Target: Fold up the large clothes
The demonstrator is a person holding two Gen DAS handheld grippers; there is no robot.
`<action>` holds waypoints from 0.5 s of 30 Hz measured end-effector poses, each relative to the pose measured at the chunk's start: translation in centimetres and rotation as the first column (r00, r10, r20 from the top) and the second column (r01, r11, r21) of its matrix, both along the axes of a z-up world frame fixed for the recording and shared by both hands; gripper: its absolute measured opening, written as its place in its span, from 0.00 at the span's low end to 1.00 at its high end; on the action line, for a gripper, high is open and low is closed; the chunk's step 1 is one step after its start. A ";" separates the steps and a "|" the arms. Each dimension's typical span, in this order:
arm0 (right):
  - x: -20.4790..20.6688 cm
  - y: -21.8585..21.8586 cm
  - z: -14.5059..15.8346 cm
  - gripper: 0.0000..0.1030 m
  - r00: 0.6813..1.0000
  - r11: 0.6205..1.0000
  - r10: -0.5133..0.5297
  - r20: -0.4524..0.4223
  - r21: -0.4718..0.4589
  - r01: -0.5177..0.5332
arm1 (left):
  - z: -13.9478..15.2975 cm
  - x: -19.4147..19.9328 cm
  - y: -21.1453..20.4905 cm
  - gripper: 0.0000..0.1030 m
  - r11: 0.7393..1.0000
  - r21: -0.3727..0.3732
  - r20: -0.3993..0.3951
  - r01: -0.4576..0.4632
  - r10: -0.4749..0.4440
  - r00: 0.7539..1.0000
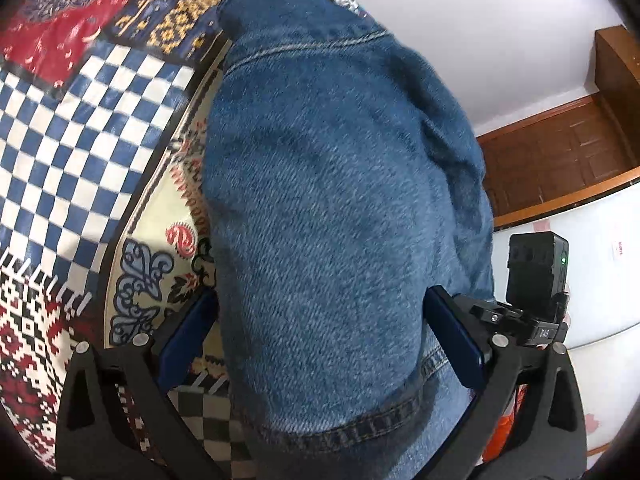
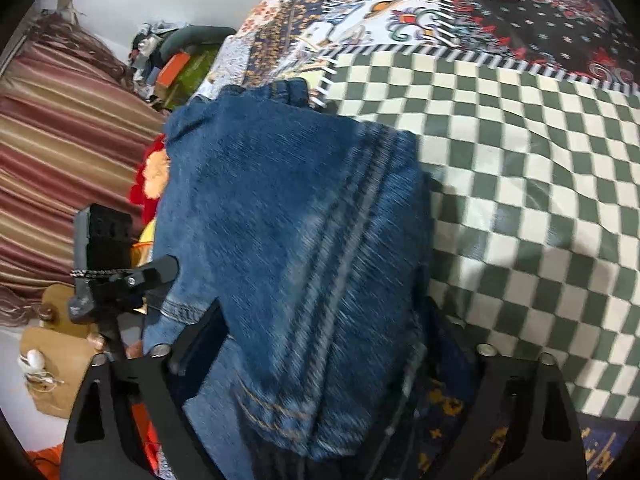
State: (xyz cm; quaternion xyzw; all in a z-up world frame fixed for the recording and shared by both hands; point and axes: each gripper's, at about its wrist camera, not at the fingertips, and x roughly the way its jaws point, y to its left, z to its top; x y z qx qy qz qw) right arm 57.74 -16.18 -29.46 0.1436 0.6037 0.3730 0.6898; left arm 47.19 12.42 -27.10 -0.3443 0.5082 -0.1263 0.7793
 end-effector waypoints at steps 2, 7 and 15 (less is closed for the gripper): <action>0.2 0.6 0.1 0.82 1.000 1.000 -0.009 -0.002 -0.008 0.009 | 0.4 0.0 0.0 0.97 1.000 0.001 0.004 -0.008 0.008 1.000; -0.4 0.8 1.3 0.66 0.999 0.999 -0.022 0.034 -0.026 0.023 | 1.7 0.1 -0.4 0.81 0.999 0.039 0.020 -0.020 0.019 1.000; -3.0 1.0 6.1 0.36 0.991 0.999 -0.009 0.137 -0.038 0.015 | 6.5 -0.9 -2.2 0.66 0.991 0.137 0.090 0.002 -0.015 0.996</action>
